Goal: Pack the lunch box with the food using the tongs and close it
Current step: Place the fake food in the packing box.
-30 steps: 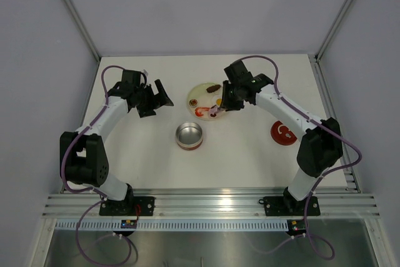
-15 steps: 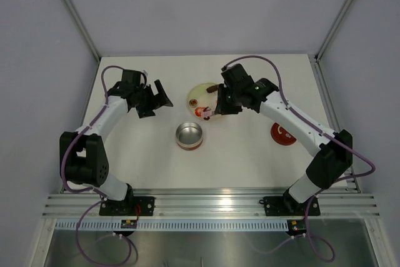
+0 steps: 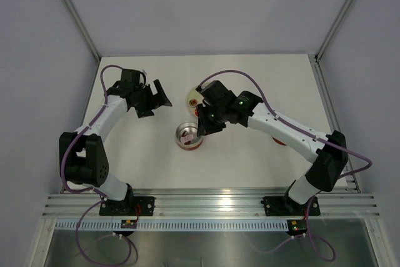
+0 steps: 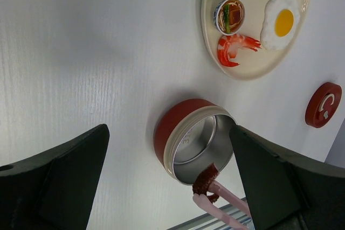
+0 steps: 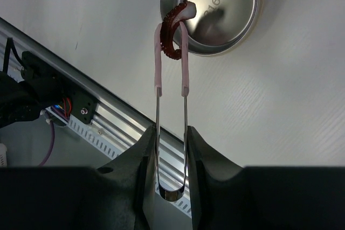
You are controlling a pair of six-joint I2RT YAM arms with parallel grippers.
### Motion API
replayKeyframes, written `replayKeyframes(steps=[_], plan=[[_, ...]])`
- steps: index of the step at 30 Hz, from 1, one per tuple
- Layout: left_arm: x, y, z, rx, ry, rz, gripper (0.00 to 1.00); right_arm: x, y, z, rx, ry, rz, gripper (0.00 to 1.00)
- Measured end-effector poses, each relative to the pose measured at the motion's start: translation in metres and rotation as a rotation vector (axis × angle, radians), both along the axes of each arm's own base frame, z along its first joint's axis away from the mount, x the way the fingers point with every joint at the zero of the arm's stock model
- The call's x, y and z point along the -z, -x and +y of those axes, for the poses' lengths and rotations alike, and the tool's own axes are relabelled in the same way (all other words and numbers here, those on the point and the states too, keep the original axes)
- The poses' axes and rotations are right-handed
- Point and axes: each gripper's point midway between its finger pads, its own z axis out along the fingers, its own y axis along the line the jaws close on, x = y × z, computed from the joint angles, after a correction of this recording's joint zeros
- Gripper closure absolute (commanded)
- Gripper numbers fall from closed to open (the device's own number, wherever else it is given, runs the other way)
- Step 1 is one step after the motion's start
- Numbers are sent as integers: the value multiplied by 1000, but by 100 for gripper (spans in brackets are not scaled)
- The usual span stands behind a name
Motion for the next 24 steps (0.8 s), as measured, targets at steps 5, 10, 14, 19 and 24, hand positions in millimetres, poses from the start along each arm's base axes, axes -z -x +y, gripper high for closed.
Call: replayKeyframes(steps=[5, 10, 14, 19, 24], plan=[[2, 2, 2, 0, -7, 10, 1, 18, -3, 3, -1, 33, 26, 84], [2, 2, 3, 1, -13, 10, 1, 20, -4, 5, 0, 33, 25, 78], [2, 2, 3, 0, -13, 10, 1, 20, -5, 5, 0, 32, 24, 75], [2, 2, 3, 0, -13, 10, 1, 20, -5, 5, 4, 34, 21, 69], [2, 2, 3, 0, -13, 10, 1, 20, -9, 3, 14, 46, 5, 67]])
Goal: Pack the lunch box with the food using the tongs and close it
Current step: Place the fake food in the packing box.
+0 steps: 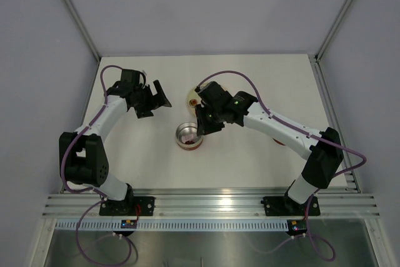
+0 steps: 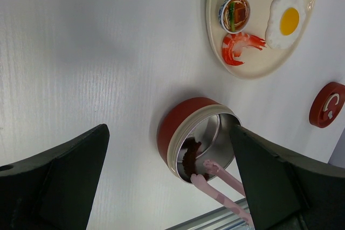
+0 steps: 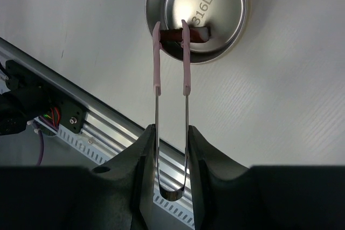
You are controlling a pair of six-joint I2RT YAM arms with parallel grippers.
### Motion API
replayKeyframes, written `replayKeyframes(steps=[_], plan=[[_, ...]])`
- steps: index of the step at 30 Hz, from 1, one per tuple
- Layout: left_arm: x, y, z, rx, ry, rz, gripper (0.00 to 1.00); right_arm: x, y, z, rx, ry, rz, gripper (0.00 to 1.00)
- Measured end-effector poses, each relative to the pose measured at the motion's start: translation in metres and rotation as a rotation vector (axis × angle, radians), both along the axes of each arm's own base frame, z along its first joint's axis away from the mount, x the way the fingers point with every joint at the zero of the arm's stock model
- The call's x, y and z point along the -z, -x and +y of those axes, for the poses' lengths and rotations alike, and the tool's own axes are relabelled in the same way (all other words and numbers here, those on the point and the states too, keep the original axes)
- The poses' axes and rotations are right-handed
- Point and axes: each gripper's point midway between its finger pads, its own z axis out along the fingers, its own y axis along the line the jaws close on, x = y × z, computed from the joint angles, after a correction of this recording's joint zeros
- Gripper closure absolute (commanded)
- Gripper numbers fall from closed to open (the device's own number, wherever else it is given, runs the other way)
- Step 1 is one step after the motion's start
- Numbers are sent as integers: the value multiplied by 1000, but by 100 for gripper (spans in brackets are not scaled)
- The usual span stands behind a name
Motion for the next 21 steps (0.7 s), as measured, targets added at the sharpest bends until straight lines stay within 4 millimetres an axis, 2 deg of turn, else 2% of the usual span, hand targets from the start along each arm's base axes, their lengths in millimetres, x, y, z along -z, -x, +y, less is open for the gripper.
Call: replayKeyframes(steps=[6, 13, 21], plan=[[0, 0, 0, 0, 0, 0, 1, 1, -4, -3, 12, 17, -21, 67], [0, 0, 0, 0, 0, 0, 1, 0, -10, -1, 18, 18, -45, 80], [0, 0, 0, 2, -2, -1, 1, -21, -35, -7, 78, 28, -154, 82]])
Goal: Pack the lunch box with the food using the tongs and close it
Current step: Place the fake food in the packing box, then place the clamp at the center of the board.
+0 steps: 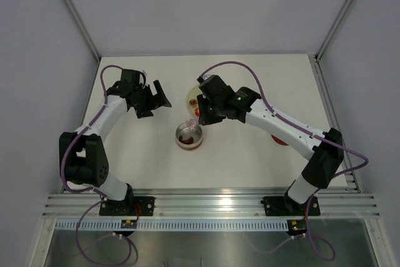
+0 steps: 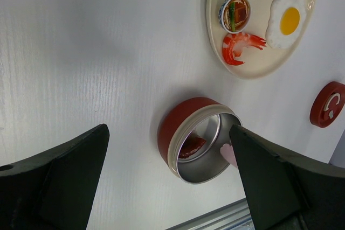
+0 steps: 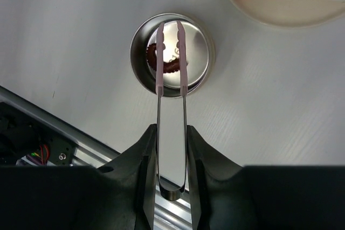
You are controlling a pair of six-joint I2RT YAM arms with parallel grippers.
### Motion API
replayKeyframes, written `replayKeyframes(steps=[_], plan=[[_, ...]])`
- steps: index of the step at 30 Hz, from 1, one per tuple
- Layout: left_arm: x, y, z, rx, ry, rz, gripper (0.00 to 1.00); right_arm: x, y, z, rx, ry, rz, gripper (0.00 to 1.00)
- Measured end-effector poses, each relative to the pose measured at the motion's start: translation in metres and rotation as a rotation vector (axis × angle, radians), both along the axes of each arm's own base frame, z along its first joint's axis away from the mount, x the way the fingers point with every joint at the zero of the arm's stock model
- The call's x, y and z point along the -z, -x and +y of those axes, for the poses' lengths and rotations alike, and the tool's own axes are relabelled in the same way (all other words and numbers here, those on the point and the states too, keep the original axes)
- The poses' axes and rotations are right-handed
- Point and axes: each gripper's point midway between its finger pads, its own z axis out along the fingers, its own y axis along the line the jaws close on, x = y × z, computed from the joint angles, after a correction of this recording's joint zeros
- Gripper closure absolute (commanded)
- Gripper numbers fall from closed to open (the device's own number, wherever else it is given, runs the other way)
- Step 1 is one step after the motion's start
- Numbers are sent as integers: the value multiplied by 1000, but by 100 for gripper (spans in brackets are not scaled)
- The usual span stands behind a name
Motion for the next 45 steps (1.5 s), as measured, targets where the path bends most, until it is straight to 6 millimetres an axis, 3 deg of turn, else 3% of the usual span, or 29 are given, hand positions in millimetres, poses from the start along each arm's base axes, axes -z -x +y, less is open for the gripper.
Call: replayKeyframes(steps=[3, 9, 14, 17, 28, 37, 45], plan=[[0, 0, 0, 0, -1, 0, 1, -10, -16, -12, 48, -10, -31, 83], [-3, 0, 1, 1, -3, -11, 1, -25, -69, -63, 224, -44, -74, 91], [-4, 0, 1, 1, -3, -13, 1, -23, -104, -110, 363, -36, -85, 94], [-4, 0, 1, 1, -2, -13, 1, -17, -117, -126, 414, -30, -86, 93], [-3, 2, 2, 0, -4, -6, 1, 27, -148, -149, 478, 28, -28, 93], [-3, 3, 3, -1, -6, -1, 1, 62, -156, -154, 468, 90, 28, 93], [-3, 3, 3, -1, -6, -2, 1, 63, -161, -151, 461, 81, 13, 94]])
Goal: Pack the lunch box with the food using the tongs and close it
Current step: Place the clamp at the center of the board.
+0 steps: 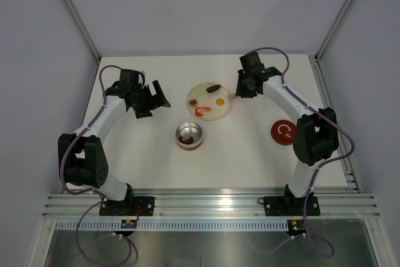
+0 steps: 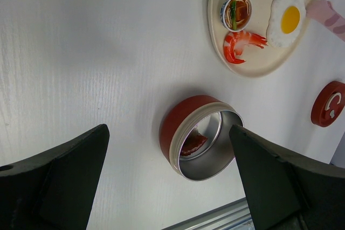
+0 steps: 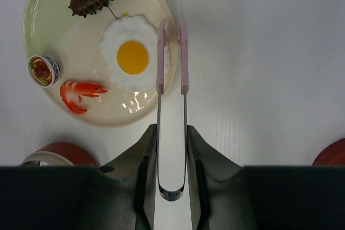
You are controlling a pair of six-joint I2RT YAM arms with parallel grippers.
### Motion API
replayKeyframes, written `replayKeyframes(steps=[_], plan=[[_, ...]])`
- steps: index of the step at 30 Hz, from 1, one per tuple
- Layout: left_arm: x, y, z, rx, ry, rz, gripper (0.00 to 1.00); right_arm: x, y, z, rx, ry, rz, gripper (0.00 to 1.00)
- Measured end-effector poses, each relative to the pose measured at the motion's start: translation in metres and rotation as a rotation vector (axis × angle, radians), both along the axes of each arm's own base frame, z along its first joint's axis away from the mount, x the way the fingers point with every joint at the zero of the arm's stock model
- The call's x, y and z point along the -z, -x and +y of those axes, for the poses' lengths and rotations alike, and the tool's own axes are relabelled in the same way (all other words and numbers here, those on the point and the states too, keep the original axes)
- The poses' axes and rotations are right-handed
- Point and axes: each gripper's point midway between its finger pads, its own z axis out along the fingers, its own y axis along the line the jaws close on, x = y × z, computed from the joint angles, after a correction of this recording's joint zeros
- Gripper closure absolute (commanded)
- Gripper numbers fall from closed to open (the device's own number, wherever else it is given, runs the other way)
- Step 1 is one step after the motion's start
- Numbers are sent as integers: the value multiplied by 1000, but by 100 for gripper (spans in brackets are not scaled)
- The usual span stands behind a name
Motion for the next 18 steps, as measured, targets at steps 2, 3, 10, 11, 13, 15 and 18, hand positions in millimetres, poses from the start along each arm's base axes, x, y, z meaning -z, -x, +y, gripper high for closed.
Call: replayKeyframes(steps=[2, 3, 10, 11, 13, 15, 18], plan=[[0, 0, 0, 0, 0, 0, 1, -1, -1, 2, -3, -8, -5, 94], [0, 0, 0, 0, 0, 0, 1, -1, -2, 2, -4, -10, -7, 94], [0, 0, 0, 0, 0, 0, 1, -9, -5, 11, -23, -58, -32, 94], [0, 0, 0, 0, 1, 0, 1, -9, -6, 11, -25, -61, -34, 94], [0, 0, 0, 0, 1, 0, 1, -9, -6, 12, -26, -64, -37, 94], [0, 0, 0, 0, 0, 0, 1, -6, -5, 13, -29, -67, -33, 94], [0, 0, 0, 0, 0, 0, 1, 1, -1, 13, -34, -67, -14, 94]])
